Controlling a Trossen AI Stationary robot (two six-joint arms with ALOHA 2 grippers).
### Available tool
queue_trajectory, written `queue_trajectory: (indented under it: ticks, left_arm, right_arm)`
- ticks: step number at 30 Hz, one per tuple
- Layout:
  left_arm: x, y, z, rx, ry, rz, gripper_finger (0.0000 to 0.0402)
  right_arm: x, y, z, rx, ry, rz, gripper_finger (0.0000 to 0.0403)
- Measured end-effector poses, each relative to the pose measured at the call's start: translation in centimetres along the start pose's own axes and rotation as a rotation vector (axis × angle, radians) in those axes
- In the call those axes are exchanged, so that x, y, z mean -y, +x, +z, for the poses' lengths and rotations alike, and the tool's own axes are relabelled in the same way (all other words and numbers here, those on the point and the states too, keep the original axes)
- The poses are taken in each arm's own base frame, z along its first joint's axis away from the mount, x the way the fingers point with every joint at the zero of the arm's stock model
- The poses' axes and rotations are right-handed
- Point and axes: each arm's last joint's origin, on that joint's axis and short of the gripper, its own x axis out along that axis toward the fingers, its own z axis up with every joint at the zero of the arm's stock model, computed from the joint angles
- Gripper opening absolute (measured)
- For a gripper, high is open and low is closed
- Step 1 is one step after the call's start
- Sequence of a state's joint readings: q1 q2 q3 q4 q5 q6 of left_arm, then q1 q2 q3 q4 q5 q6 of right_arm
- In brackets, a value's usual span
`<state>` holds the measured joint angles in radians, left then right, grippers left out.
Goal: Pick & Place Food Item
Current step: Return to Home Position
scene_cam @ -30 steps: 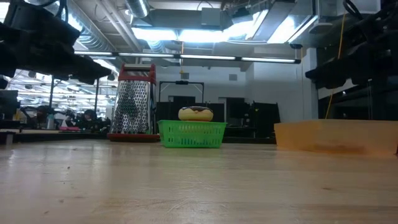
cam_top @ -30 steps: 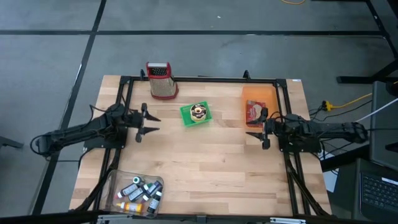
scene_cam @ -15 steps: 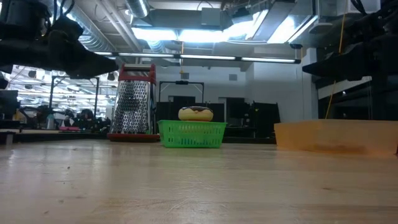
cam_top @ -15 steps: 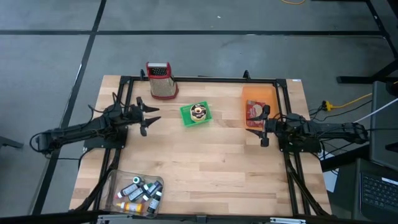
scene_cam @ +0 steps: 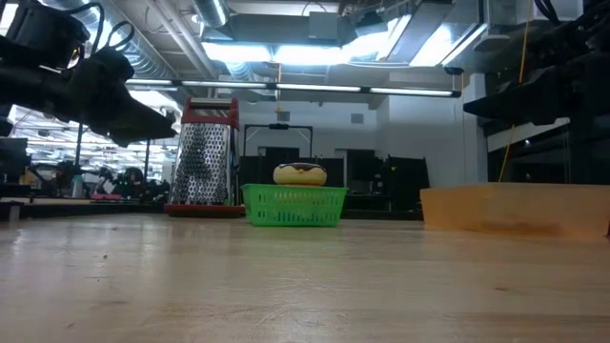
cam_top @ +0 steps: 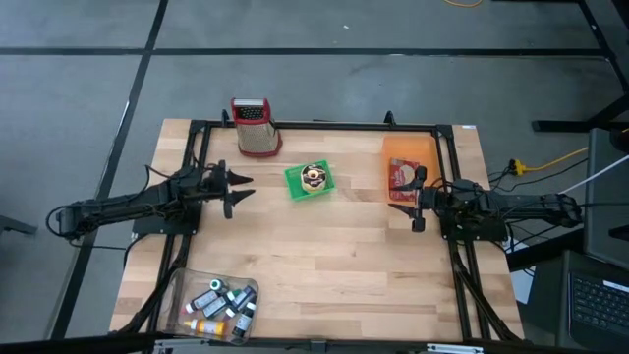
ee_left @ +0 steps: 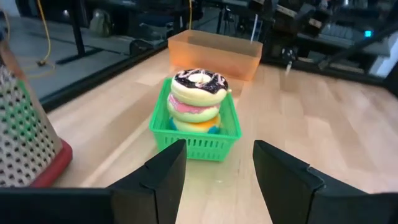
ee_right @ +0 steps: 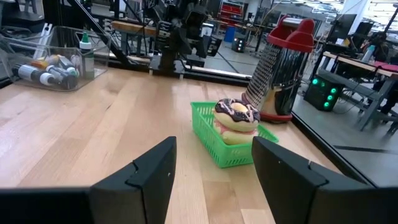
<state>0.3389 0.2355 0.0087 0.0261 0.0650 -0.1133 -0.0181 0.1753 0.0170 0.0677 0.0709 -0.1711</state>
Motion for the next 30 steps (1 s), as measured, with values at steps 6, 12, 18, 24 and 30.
queue_trajectory:
  ticks: [6,12,18,24,30]
  left_arm:
    - [-0.01,-0.01,0.01,0.002,-0.093,0.002,0.0182]
    - [-0.01,-0.01,0.01,0.001,-0.086,0.002,0.0181]
    - [-0.01,0.0,0.0,0.001,-0.085,0.002,0.018]
    - [-0.01,0.0,0.0,0.001,-0.083,0.002,0.0178]
    - [0.0,-0.01,0.02,0.001,-0.083,0.001,0.0182]
  right_arm:
    - [0.0,0.0,0.0,0.0,0.003,0.0,0.0213]
    - [0.0,0.0,0.0,0.0,0.002,0.0,0.0213]
    - [0.0,0.0,0.0,0.0,0.002,0.0,0.0213]
    - [0.0,0.0,0.0,0.0,0.002,0.0,0.0213]
    - [0.0,0.0,0.0,0.0,0.002,0.0,0.0213]
